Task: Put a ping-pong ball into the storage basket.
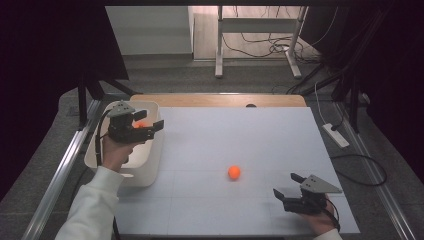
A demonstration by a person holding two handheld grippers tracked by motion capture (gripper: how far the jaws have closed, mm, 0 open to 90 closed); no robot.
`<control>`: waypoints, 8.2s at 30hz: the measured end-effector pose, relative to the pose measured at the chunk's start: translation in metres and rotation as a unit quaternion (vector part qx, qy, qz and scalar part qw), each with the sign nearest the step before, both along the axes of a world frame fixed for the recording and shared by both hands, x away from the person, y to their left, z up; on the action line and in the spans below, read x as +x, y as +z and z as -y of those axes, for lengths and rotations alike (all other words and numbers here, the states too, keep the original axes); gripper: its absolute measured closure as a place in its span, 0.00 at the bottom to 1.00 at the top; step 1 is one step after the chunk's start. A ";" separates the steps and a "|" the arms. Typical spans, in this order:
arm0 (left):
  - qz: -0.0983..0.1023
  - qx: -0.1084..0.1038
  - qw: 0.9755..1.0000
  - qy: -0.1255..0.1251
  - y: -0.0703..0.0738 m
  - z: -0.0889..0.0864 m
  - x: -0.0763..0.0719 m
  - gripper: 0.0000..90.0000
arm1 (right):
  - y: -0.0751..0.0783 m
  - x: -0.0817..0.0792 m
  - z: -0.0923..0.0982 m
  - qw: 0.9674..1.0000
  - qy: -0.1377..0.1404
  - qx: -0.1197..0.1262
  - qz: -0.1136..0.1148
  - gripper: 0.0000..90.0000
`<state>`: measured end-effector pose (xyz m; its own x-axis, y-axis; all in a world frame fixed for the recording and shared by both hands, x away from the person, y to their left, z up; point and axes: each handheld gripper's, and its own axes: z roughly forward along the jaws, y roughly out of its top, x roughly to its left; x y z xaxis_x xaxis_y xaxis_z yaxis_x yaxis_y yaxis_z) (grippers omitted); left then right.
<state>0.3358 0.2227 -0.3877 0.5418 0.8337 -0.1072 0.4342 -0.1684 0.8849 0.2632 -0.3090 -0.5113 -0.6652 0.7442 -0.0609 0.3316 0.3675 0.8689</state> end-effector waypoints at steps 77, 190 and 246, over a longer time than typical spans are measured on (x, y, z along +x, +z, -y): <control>-0.001 0.005 0.988 -0.156 -0.032 0.114 -0.019 0.26 | 0.000 -0.002 0.002 1.000 -0.003 0.003 0.002 0.17; -0.148 0.113 0.959 -0.212 -0.134 0.224 0.015 0.22 | 0.000 -0.003 0.004 1.000 -0.003 -0.001 0.005 0.17; -0.097 0.069 0.965 -0.234 -0.102 0.208 -0.004 0.56 | 0.001 -0.003 0.005 1.000 -0.004 0.001 0.008 0.17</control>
<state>0.3315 0.0142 -0.4895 0.8430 0.5163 -0.1509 0.4379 -0.4959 0.7498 0.2598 -0.3143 -0.5103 -0.6578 0.7500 -0.0689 0.3213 0.3622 0.8750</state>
